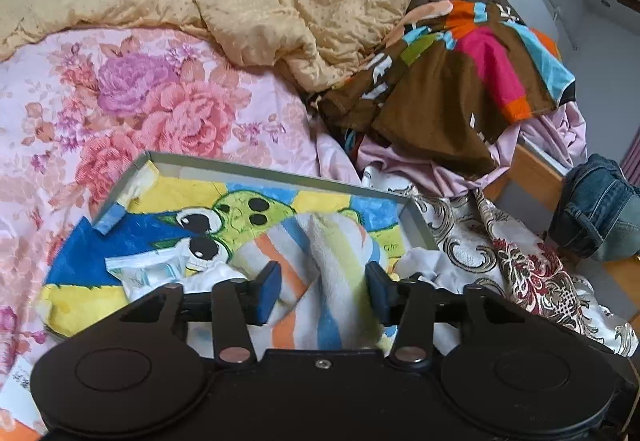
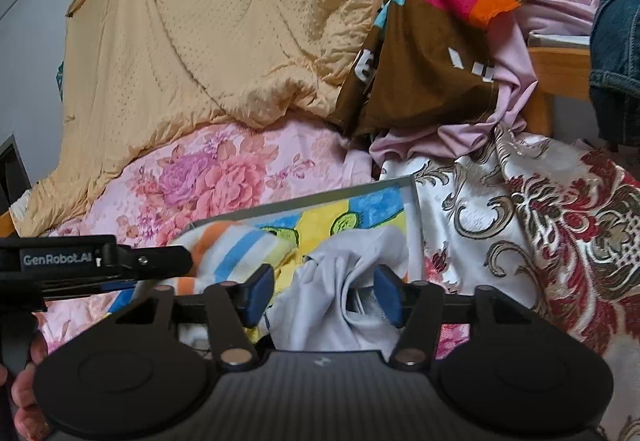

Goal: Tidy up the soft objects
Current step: 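Open both tools to release the pastel sock and grey cloth into the tray, then withdraw both open tools from the tray back over the pile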

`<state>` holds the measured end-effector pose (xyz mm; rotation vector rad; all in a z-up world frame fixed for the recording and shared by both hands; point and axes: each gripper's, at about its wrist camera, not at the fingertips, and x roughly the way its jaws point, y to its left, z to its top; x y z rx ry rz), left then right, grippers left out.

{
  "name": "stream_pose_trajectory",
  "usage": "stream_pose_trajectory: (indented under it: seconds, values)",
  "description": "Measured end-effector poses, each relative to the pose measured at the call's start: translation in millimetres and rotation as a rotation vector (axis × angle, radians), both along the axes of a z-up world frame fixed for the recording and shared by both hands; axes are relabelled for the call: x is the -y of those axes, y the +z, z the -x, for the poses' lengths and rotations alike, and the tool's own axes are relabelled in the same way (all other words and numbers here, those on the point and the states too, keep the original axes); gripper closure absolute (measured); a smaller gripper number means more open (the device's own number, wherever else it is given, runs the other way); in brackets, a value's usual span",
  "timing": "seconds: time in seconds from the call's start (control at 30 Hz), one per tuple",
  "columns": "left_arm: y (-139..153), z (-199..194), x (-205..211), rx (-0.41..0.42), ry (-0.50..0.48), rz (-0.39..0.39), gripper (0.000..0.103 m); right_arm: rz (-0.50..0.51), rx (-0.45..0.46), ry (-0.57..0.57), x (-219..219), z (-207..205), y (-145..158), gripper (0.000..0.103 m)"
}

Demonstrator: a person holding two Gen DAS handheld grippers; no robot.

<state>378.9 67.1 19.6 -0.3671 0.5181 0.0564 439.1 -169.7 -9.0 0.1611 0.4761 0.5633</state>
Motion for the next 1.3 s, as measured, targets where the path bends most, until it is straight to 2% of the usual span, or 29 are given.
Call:
stream_pose_trajectory:
  seconds: [0.13, 0.2, 0.3, 0.4, 0.6, 0.7, 0.87, 0.97, 1.1, 1.3]
  values:
    - [11, 9, -2, 0.006, 0.017, -0.016, 0.049, -0.028, 0.011, -0.01, 6, 8, 11, 0.025]
    - [17, 16, -3, 0.016, 0.031, -0.021, 0.041, -0.029, 0.034, -0.019, 8, 13, 19, 0.017]
    - [26, 28, -4, 0.032, 0.044, -0.035, 0.035, -0.038, 0.061, -0.029, 12, 23, 32, 0.011]
    - [39, 43, -4, 0.051, 0.053, -0.061, 0.025, -0.057, 0.077, -0.021, 18, 33, 46, 0.007]
    - [62, 83, -3, 0.094, 0.06, -0.064, 0.015, -0.078, 0.122, -0.003, 30, 66, 74, 0.0]
    - [72, 108, 0, 0.125, 0.064, -0.07, 0.009, -0.07, 0.142, 0.006, 36, 87, 83, 0.0]
    - [82, 150, 11, 0.179, 0.042, -0.104, 0.005, -0.066, 0.146, 0.012, 44, 124, 92, 0.0]
    - [81, 178, 17, 0.202, 0.039, -0.115, 0.003, -0.077, 0.139, 0.019, 47, 149, 92, 0.0]
    - [77, 213, 19, 0.222, 0.046, -0.104, 0.001, -0.045, 0.146, 0.03, 45, 181, 90, 0.0]
    - [66, 262, 18, 0.217, 0.066, -0.13, 0.001, 0.005, 0.166, 0.041, 37, 223, 83, 0.0]
